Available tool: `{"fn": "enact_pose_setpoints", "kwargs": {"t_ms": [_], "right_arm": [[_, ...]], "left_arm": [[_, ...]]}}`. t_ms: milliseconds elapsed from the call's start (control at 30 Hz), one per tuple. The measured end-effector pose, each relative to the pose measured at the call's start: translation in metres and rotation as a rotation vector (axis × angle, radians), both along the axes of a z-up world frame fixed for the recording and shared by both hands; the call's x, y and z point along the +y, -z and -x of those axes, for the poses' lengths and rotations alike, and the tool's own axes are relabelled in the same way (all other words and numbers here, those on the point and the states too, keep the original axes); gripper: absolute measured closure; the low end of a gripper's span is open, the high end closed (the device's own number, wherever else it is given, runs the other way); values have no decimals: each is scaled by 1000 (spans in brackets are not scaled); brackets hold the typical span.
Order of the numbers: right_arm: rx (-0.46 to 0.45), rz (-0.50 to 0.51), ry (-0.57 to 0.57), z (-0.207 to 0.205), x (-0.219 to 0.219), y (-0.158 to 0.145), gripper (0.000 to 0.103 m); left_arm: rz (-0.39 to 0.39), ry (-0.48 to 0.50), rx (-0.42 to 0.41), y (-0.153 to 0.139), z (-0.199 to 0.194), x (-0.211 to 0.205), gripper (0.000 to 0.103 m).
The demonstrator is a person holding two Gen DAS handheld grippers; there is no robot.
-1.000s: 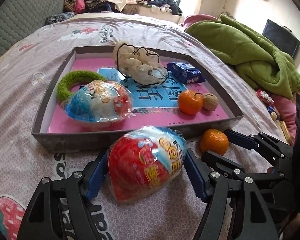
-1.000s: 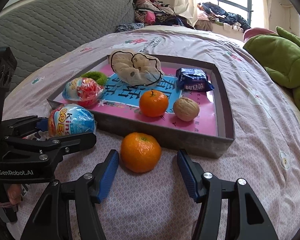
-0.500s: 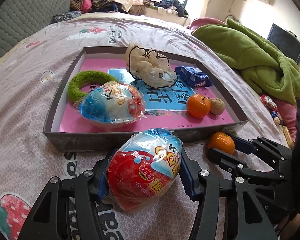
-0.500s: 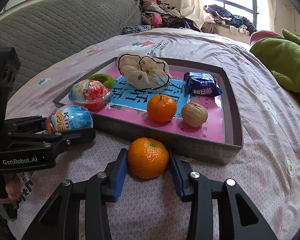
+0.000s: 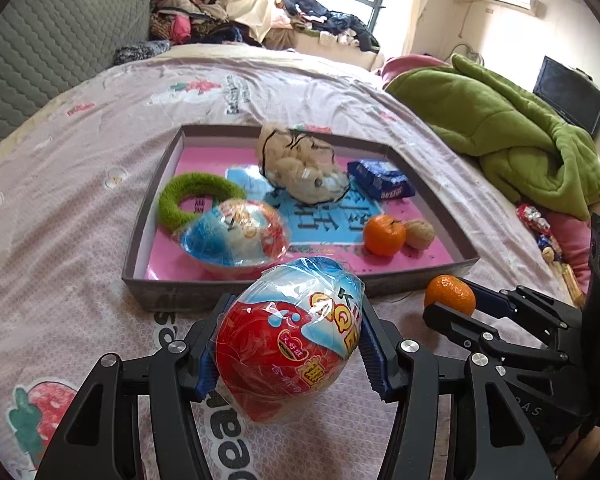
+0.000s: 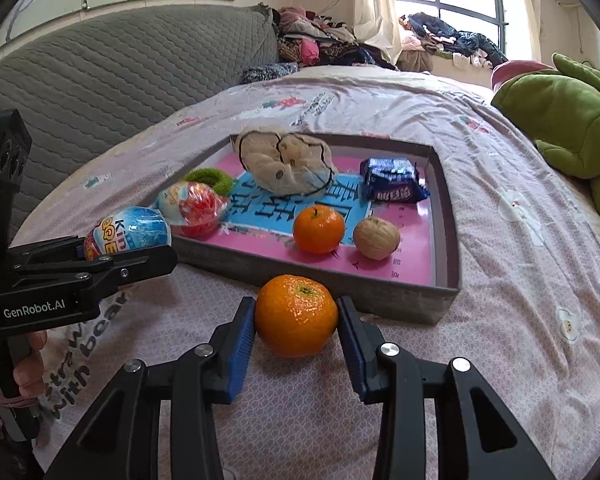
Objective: Organize objects
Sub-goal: 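Close the left tool on the large Kinder egg while the right tool grasps the mandarin, then lift and carry the Kinder egg and mandarin over the tray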
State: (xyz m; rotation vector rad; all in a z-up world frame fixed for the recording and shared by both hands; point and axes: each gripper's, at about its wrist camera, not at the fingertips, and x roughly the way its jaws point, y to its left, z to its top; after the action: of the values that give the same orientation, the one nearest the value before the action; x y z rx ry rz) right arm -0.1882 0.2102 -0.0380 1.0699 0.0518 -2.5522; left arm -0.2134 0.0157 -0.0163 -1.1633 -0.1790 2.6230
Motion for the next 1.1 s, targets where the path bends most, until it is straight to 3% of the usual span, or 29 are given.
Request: {"fn": "enact_pose_setpoints", "kwargs": {"t_ms": [600, 1100], "right_arm": [[120, 5, 32, -24, 4, -61, 62], [230, -26, 31, 6, -12, -122, 62]], "left_arm": [[4, -55, 105, -62, -23, -7, 44], [28, -72, 164, -105, 7, -9, 44]]}}
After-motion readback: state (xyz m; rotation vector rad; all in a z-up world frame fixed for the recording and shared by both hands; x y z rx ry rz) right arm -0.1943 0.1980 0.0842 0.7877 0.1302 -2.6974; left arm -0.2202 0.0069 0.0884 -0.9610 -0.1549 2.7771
